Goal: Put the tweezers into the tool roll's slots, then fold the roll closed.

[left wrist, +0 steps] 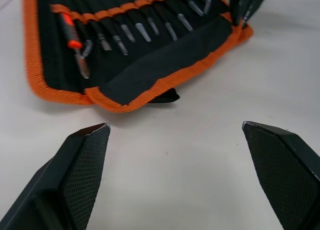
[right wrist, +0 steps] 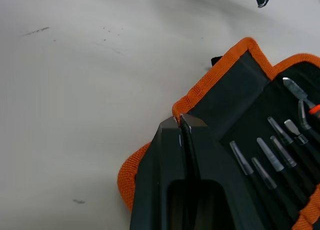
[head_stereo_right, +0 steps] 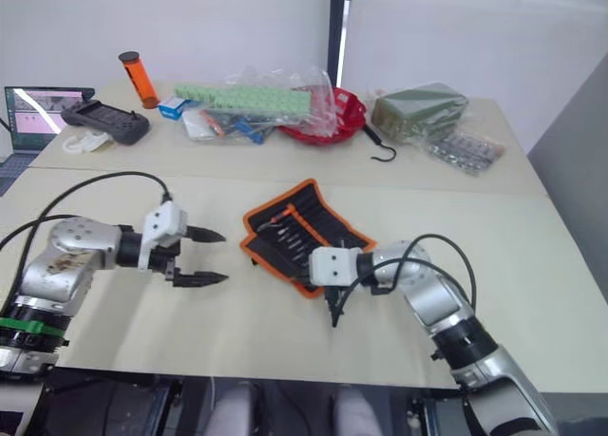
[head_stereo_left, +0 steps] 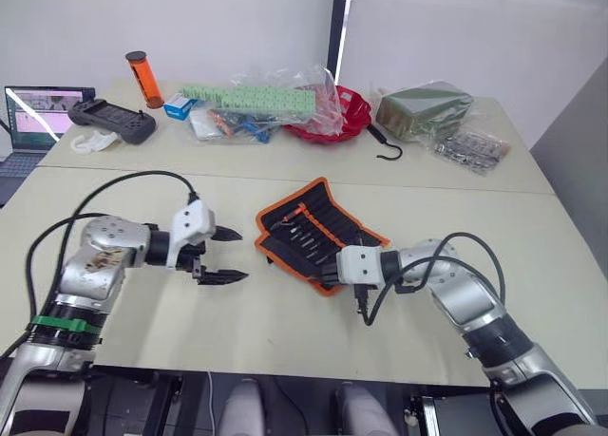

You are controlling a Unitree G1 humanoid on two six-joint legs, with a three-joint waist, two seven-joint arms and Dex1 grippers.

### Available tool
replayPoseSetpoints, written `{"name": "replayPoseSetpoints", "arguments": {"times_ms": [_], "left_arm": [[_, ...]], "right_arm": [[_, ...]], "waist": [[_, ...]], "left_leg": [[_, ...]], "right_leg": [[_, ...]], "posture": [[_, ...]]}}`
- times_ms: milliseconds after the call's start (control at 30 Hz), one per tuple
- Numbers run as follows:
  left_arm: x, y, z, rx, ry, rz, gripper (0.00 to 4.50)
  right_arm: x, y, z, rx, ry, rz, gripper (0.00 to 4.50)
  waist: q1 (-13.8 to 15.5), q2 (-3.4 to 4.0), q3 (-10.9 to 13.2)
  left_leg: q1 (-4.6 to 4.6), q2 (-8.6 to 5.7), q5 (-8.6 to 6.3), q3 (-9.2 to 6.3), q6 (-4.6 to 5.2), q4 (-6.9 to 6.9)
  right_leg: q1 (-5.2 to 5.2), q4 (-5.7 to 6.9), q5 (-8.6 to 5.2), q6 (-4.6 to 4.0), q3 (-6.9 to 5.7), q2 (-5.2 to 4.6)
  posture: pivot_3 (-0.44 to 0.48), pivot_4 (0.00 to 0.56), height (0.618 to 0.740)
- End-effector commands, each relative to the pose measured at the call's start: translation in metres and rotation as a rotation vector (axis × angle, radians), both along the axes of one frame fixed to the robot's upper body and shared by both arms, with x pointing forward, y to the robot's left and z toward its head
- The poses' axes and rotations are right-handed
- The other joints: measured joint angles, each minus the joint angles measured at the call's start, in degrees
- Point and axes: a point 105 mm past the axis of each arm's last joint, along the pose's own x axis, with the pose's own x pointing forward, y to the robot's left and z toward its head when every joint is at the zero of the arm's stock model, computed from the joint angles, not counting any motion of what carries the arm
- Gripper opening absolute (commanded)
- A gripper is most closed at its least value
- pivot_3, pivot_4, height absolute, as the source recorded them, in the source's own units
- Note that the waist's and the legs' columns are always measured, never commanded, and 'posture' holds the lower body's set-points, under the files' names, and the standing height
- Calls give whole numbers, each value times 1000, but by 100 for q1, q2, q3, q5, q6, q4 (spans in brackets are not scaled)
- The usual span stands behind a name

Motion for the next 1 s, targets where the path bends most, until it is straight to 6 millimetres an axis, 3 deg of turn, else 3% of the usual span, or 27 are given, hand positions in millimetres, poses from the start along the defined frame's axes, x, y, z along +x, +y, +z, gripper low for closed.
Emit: {"name": "replayPoseSetpoints", "arguments": {"times_ms": [33, 333, 467, 800, 1000], "left_arm": [[11, -5, 8, 68, -126, -73, 4500], [40, -20, -4, 259, -316, -252, 4500], [49, -27, -1, 280, -373, -286, 3408], [59, -32, 9, 260, -422, -302, 40], [47, -19, -7, 260, -347, -288, 12]], "right_arm": [[-5, 6, 18, 80, -14, -5, 37], [-14, 15, 19, 108, 15, -25, 37], [-16, 13, 17, 108, 23, -41, 0], [-9, 5, 8, 72, 33, -119, 0], [10, -15, 6, 22, -11, -217, 0]], "waist": [[6, 0, 0], [49, 0, 0], [87, 0, 0], [102, 0, 0], [90, 0, 0]], "left_leg": [[0, 0, 0, 0, 0, 2], [-4, 0, 1, 1, 1, 13], [-8, 0, 1, 0, 1, 17], [-9, -1, 1, 0, 0, 18], [-8, -1, 1, 0, 1, 18]], "right_leg": [[0, 0, 0, 0, 0, 0], [4, -2, 0, 1, 1, 1], [4, -2, 1, 2, 0, 1], [4, -2, 1, 4, -1, 1], [5, -1, 2, 5, 0, 1]], "posture": [[0, 150, 737], [0, 150, 737], [0, 150, 737], [0, 150, 737], [0, 150, 737]]}}
